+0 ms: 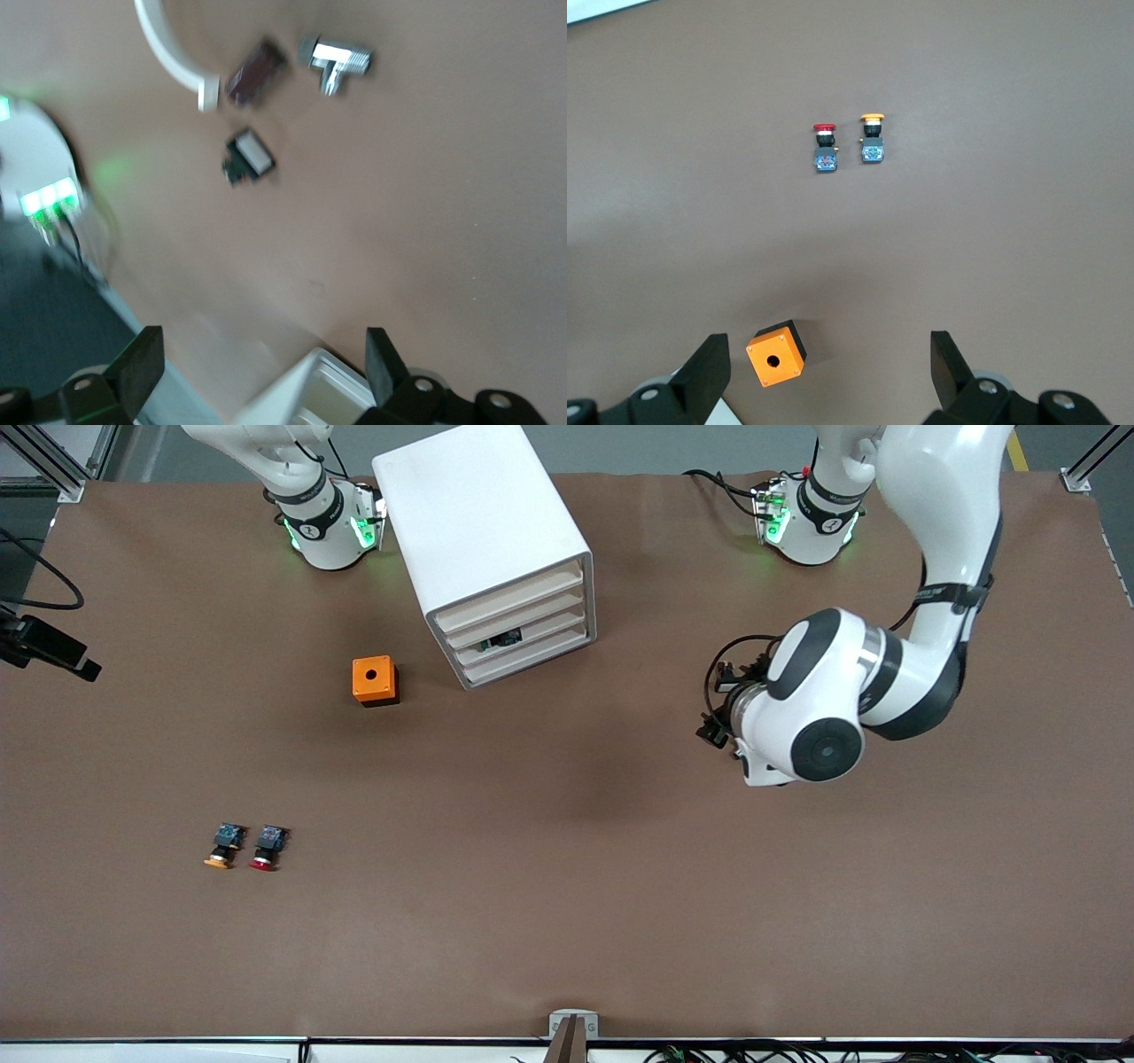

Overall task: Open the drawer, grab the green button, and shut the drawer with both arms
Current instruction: 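Reach the left gripper toward the white cabinet's drawer handle, then grasp the drawer handle with the left gripper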

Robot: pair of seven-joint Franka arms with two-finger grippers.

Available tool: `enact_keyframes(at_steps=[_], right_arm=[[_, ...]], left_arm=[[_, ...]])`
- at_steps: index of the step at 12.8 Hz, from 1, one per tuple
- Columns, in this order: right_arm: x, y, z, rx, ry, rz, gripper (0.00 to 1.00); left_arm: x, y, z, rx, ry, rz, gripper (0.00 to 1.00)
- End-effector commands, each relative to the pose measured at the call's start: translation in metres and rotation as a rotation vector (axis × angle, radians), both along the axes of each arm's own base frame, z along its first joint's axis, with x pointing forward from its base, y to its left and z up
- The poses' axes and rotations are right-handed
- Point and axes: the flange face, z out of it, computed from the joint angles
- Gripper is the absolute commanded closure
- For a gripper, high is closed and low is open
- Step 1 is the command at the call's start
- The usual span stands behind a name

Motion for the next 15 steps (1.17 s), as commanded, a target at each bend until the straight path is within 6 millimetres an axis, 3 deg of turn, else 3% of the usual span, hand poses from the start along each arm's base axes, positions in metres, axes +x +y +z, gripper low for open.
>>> enact_keyframes(at_steps=[1,2,9,12,15], right_arm=[[-0.002,-0.007,0.002,-0.014,0.010,0.007,0.00],[-0.003,-0.007,0.002,-0.014,0.010,0.007,0.00],[-0.003,-0.007,0.000,-0.013,0.019,0.007,0.00],[-0.003,-0.007,0.000,-0.013,0.019,0.007,0.00],[-0.003,-0.007,0.000,-0.013,0.021,0.007,0.00]], left_arm=[[0.000,-0.021,-0.042,0.057,0.121,0.176,0.00],[-0.002,-0.026,-0.053,0.075,0.159,0.230,0.00],[-0.014,-0.067,-0.074,0.037,0.478,0.556,0.01],[-0.022,-0.081,-0.107,0.111,0.633,0.672,0.02],[-0.028,-0.091,-0.115,0.168,0.704,0.733,0.04]])
